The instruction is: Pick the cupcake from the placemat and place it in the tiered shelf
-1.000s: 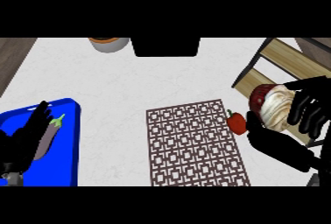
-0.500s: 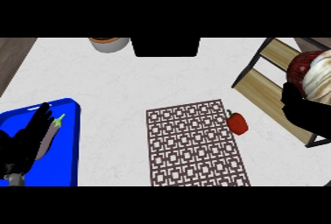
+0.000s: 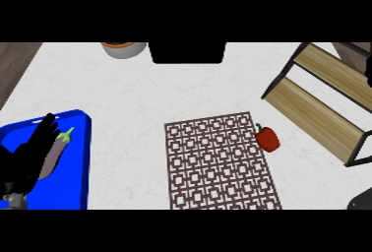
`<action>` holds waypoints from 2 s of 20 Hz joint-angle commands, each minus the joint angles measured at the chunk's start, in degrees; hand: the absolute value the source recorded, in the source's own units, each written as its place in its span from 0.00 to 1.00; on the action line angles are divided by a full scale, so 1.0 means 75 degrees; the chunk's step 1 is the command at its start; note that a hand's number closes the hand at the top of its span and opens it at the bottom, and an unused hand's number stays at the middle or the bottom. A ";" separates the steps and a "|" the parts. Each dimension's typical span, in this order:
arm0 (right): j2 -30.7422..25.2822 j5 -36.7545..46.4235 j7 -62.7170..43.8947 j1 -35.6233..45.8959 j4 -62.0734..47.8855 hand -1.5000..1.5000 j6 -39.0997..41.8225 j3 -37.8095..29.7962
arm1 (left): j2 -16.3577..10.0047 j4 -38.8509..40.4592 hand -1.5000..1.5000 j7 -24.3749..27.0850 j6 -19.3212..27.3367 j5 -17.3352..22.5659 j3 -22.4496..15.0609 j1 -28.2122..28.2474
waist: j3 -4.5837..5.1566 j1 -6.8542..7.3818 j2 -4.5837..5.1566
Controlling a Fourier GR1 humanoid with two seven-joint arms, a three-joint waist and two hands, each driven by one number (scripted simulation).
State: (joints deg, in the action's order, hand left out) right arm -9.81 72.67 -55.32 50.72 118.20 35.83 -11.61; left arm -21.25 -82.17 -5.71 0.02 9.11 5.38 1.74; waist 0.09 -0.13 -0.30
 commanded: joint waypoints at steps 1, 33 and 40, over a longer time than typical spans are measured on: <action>-0.0545 -0.0259 -0.0550 0.0427 -0.0020 1.00 0.1270 -0.0809 | -0.0096 -0.0028 0.50 -0.0062 -0.0186 0.0195 0.0205 -0.0071 | -0.0008 -0.0050 -0.0008; -0.1984 -0.0721 0.1528 -0.1350 -0.4252 0.00 -0.3313 -0.2040 | 0.0042 -0.0168 0.50 -0.0231 -0.0839 -0.0038 0.0673 0.0024 | -0.0012 0.0054 0.0038; -0.2055 -0.1844 0.1726 -0.1002 -0.4346 0.00 -0.3842 -0.2773 | 0.0315 0.0271 0.50 -0.0068 -0.0467 -0.0461 0.0567 -0.0436 | -0.0013 0.0030 0.0043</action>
State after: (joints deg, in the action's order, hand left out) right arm -26.11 62.13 -42.50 42.85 86.01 10.25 -30.60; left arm -18.86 -81.16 -5.48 -3.67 6.09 9.31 0.50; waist 0.01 0.15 -0.01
